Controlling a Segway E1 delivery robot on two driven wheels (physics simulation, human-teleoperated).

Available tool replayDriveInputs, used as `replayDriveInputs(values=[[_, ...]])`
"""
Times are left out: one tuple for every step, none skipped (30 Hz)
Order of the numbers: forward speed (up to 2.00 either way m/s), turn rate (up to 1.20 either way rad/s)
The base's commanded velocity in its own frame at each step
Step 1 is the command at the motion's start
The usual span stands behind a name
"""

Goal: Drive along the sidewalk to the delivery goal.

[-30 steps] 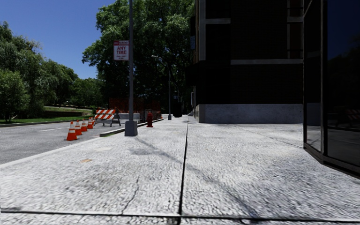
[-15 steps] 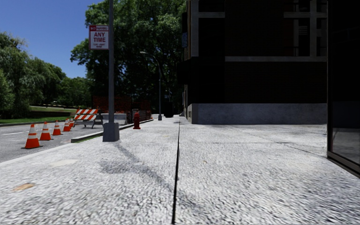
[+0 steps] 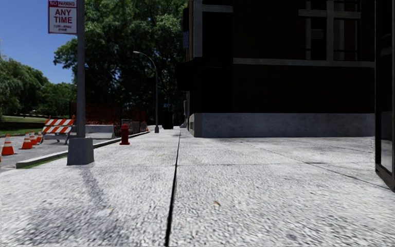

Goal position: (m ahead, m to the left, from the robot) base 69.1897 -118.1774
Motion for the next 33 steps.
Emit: replayDriveInputs(values=[[1.92,-0.30],[1.92,-0.30],[1.92,-0.30],[1.92,-0.30],[1.92,-0.30],[1.92,-0.30],[1.92,-0.30],[1.92,-0.30],[1.92,-0.30],[1.92,-0.30],[1.92,-0.30],[1.92,-0.30],[1.92,-0.30],[1.92,-0.30],[1.93,-0.30],[1.93,-0.30],[1.93,-0.30],[1.93,-0.30],[1.93,-0.30],[1.94,-0.30],[1.95,-0.30],[1.95,-0.30],[1.95,-0.30],[1.95,-0.30],[1.95,-0.30],[1.97,-0.30],[2.00,-0.30],[2.00,-0.30],[2.00,-0.30],[2.00,-0.30],[2.00,-0.30],[2.00,-0.30],[2.00,-0.30]])
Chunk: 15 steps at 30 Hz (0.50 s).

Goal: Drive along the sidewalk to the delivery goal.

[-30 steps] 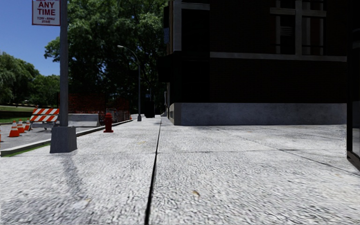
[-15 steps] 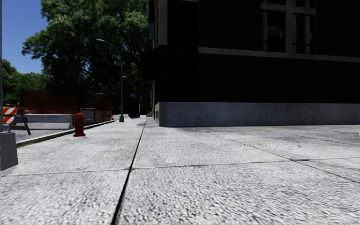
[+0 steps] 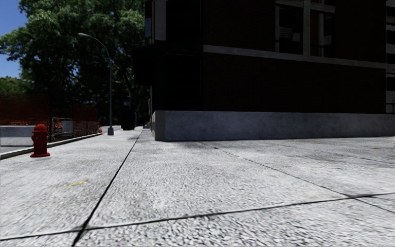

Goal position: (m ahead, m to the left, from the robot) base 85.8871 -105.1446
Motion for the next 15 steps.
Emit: replayDriveInputs(values=[[2.00,-0.30],[2.00,-0.30],[2.00,-0.30],[2.00,-0.30],[2.00,-0.30],[2.00,-0.30],[2.00,-0.30],[2.00,-0.30],[2.00,-0.30],[2.00,-0.30],[2.00,-0.30],[2.00,-0.30],[2.00,-0.30],[2.00,-0.30],[2.00,-0.30]])
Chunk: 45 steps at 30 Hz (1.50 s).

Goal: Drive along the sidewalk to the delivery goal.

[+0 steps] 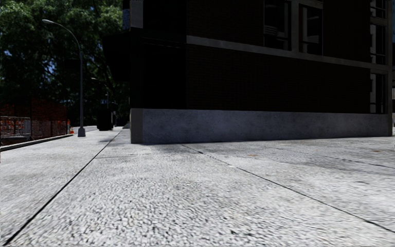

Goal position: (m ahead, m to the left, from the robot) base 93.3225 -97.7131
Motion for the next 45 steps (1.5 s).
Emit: replayDriveInputs(values=[[2.00,-0.30],[2.00,-0.30],[2.00,-0.30],[2.00,-0.30],[2.00,-0.30],[2.00,-0.30],[2.00,-0.30],[2.00,-0.30],[2.00,-0.30],[2.00,-0.30],[2.00,-0.30],[2.00,-0.30],[2.00,-0.30],[2.00,-0.30],[2.00,-0.30],[2.00,-0.30],[2.00,-0.30],[2.00,-0.30],[2.00,-0.30],[2.00,-0.30],[2.00,-0.30],[2.00,-0.30],[2.00,-0.30],[2.00,-0.31],[2.00,-0.31],[2.00,-0.32],[2.00,-0.35],[2.00,-0.37],[2.00,-0.37],[2.00,-0.38],[2.00,-0.38],[2.00,-0.38],[2.00,-0.39],[2.00,-0.39],[2.00,-0.40],[2.00,-0.42],[2.00,-0.48],[2.00,-0.51],[2.00,-0.51],[2.00,-0.52],[2.00,-0.52],[2.00,-0.52],[2.00,-0.52],[2.00,-0.52],[2.00,-0.52]])
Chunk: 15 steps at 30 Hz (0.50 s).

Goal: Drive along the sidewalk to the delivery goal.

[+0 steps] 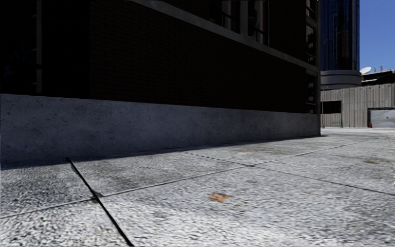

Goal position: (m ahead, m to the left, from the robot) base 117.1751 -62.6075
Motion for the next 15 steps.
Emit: replayDriveInputs(values=[[2.00,-0.52],[2.00,-0.52],[2.00,-0.52],[2.00,-0.52],[2.00,-0.52],[2.00,-0.52],[2.00,-0.52],[2.00,-0.52],[2.00,-0.52],[2.00,-0.52],[2.00,-0.52],[2.00,-0.52],[2.00,-0.52],[2.00,-0.52],[2.00,-0.52]])
